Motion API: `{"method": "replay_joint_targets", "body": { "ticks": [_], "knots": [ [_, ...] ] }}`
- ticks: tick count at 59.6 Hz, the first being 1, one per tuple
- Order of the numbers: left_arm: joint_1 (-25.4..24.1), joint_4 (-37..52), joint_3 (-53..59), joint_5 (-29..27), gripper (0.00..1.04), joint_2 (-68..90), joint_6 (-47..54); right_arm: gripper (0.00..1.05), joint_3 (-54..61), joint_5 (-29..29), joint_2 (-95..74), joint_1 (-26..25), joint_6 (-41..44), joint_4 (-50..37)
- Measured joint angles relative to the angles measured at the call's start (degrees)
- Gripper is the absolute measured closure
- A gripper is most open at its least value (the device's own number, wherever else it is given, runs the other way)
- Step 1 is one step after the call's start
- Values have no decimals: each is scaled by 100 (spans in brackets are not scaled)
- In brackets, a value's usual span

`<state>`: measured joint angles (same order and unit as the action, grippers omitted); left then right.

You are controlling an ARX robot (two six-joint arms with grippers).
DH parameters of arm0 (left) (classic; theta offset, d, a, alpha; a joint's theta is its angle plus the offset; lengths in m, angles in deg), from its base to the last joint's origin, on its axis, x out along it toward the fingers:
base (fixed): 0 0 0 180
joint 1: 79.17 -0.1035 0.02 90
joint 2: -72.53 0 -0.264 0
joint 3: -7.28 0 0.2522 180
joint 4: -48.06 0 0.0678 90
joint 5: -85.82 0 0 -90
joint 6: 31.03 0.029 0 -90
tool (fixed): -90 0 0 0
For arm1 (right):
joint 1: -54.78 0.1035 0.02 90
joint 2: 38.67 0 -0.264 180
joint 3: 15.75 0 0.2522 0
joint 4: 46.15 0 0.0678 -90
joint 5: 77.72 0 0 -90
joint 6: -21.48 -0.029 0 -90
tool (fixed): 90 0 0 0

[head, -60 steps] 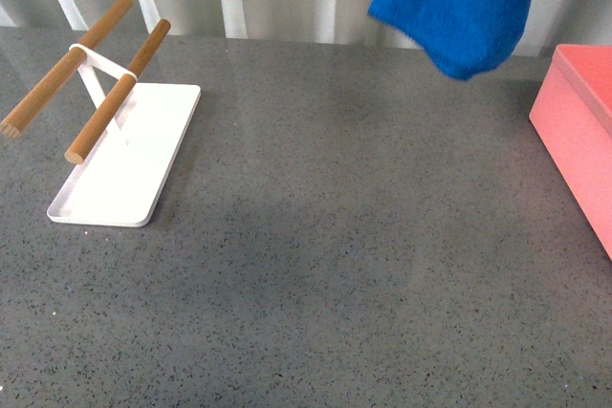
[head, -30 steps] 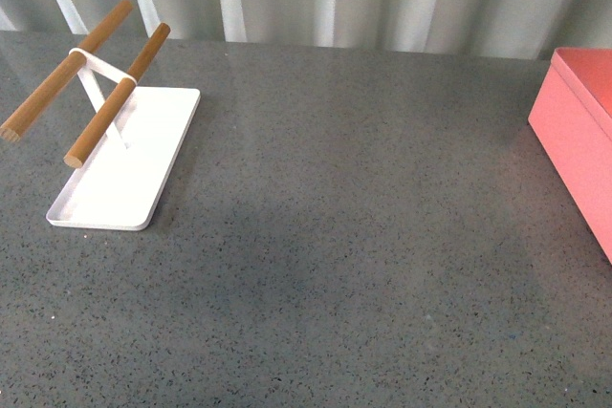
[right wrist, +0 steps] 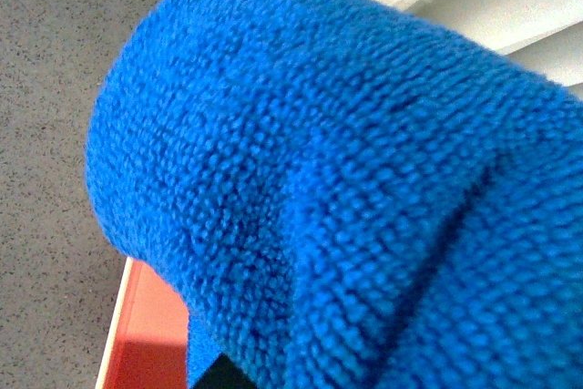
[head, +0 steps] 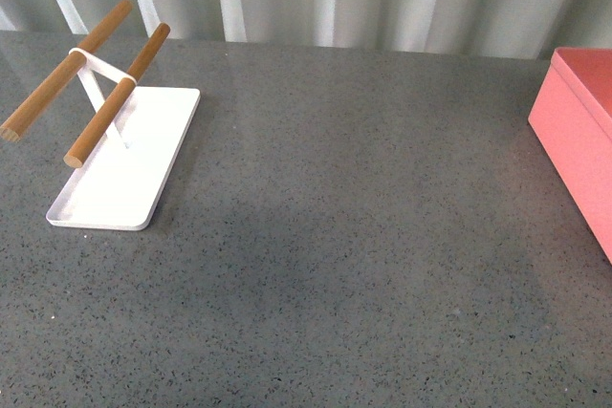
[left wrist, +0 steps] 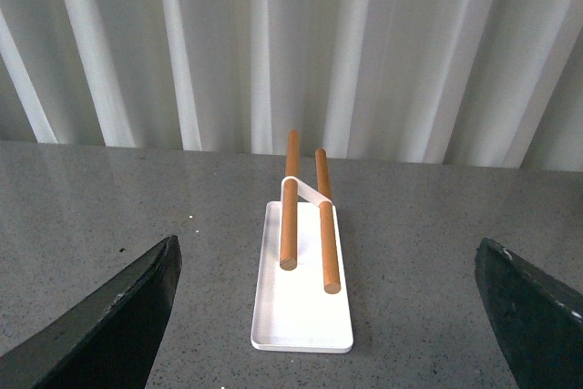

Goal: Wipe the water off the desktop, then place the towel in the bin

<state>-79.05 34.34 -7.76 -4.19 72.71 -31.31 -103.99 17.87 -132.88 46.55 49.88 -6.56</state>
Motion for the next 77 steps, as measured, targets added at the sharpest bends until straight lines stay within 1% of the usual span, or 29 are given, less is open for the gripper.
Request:
{"method": "replay_joint_targets", "body": {
  "ticks": [1,5,7,10,14,26,29,33,58,59,60,61,62,63,64,66,67,68,69,71,72,74,75,77],
  "knots": [
    [0,0,0,0,7,0,0,78,0,0,0,0,0,-2],
    [0,0,0,0,7,0,0,64,0,0,0,-4,0,-2],
    [0,0,0,0,7,0,0,60,0,0,0,-4,0,-2],
    [0,0,0,0,7,0,0,51,0,-2,0,-4,0,-2],
    [0,0,0,0,7,0,0,42,0,-2,0,-4,0,-2],
    [0,0,0,0,7,0,0,11,0,2,0,-4,0,-7],
    [0,0,0,0,7,0,0,5,0,2,0,-4,-9,-7],
    [0,0,0,0,7,0,0,8,0,2,0,-7,-4,-9],
    [0,0,0,0,7,0,0,7,0,2,0,-4,-4,-11],
    [0,0,0,0,7,0,0,9,149,-199,39,-33,-177,-393],
    [0,0,0,2,7,0,-2,12,431,-476,118,-42,-385,-1014],
    [0,0,0,0,7,0,0,17,885,-885,247,-44,-767,-2013],
    [0,0,0,0,7,0,0,21,1204,-1117,330,-44,-970,-2673],
    [0,0,0,-11,7,0,0,25,1539,-1239,426,-42,-1298,-3329],
    [0,0,0,-11,7,0,0,26,1714,-1261,476,-37,-1360,-3661],
    [0,0,0,0,7,0,0,33,2334,-1287,664,2,-1858,-4811],
    [0,0,0,2,7,0,0,35,2476,-1292,713,13,-1945,-5058],
    [0,0,0,-2,7,0,0,39,2739,-1290,809,35,-2057,-5504],
    [0,0,0,0,7,0,0,40,2863,-1287,857,46,-2157,-5700],
    [0,0,0,0,7,0,0,48,3294,-1272,1051,92,-2350,-6358],
    [0,0,0,0,7,0,0,49,3397,-1263,1106,101,-2393,-6496],
    [0,0,0,0,7,0,0,56,3731,-1231,1305,142,-2498,-6900],
    [0,0,0,0,7,0,0,58,3805,-1222,1351,153,-2535,-6970],
    [0,0,0,0,7,0,0,65,4068,-1182,1532,192,-2608,-7163]
  ]
}}
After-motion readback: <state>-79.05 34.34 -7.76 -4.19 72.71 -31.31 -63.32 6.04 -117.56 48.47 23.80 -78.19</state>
